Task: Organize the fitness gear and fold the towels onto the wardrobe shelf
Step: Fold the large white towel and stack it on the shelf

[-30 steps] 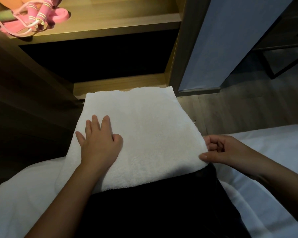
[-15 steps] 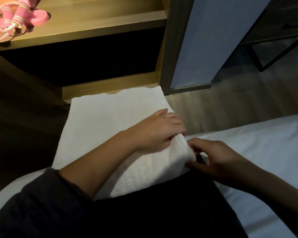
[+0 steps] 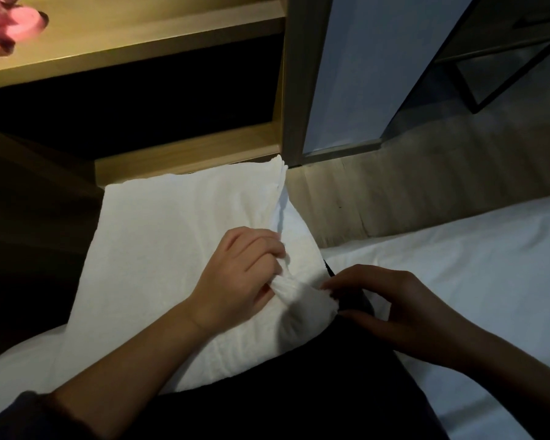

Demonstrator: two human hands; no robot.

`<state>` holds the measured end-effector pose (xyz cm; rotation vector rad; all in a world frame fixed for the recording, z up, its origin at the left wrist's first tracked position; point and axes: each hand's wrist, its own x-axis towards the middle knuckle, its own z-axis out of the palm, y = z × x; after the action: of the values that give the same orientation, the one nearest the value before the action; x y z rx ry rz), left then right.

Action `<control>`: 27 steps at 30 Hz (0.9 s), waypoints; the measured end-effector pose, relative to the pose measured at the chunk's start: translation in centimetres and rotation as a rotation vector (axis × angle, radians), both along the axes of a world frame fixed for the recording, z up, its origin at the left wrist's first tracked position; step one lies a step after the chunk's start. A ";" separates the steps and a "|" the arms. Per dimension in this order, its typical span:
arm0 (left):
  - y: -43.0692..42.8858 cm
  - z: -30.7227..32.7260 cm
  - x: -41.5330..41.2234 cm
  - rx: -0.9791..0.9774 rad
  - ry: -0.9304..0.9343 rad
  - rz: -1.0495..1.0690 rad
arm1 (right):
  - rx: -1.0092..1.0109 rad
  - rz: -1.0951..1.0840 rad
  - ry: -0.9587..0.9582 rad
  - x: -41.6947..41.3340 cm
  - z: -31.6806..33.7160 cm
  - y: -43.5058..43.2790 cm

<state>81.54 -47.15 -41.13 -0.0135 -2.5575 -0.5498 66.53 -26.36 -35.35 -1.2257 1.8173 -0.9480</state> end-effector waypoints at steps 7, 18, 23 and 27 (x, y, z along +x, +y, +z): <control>0.2 -0.1 -0.2 0.018 0.014 -0.038 | 0.067 -0.053 -0.137 -0.2 -0.9 0.2; -0.6 -0.8 -1.4 0.250 -0.552 0.346 | -0.004 0.003 0.069 -0.3 -1.5 -0.9; -0.5 -1.2 -1.6 0.253 -0.605 0.354 | 0.089 -0.112 -0.143 1.1 -1.7 0.6; -0.5 -1.5 -1.5 0.242 -0.594 0.344 | 0.184 -0.273 -0.468 1.6 -1.4 0.7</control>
<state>80.07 -47.68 -42.66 0.7650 -2.9300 -0.8129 68.16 -25.69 -36.72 -0.5874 1.6656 -1.0832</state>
